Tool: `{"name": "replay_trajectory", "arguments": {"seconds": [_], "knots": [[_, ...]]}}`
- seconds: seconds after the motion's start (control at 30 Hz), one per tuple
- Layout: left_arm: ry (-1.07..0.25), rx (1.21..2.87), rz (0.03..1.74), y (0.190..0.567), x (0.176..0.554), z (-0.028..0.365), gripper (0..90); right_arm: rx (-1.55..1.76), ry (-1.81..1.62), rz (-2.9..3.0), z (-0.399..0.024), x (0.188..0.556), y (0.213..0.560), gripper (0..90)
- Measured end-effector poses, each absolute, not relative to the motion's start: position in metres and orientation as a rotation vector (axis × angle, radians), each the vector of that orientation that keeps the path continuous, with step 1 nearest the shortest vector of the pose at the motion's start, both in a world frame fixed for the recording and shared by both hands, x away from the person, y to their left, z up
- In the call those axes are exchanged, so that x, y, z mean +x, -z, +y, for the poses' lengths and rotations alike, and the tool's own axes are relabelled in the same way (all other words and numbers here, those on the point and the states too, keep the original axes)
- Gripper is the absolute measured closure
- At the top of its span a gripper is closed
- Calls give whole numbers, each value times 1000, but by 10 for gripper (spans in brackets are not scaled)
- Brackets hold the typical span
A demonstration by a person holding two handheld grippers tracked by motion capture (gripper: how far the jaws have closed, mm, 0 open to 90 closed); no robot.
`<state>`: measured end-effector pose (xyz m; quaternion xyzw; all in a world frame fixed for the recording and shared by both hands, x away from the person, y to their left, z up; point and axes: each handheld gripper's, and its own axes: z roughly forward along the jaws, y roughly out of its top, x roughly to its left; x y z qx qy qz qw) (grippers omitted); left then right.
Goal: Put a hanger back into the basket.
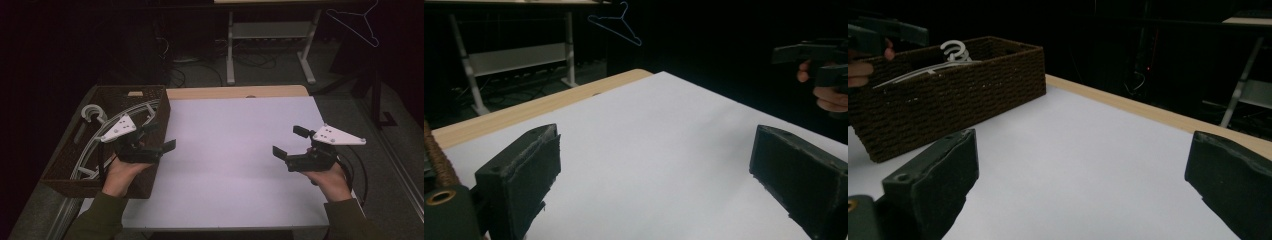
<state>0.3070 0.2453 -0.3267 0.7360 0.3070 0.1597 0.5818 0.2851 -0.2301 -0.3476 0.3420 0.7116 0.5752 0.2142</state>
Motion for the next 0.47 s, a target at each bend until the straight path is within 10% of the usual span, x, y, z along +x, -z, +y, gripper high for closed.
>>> {"name": "replay_trajectory", "arguments": {"seconds": [0.47], "knots": [[-345, 1717, 695, 328, 304, 244, 65, 939, -1622, 1941, -229, 287, 345, 2]]}}
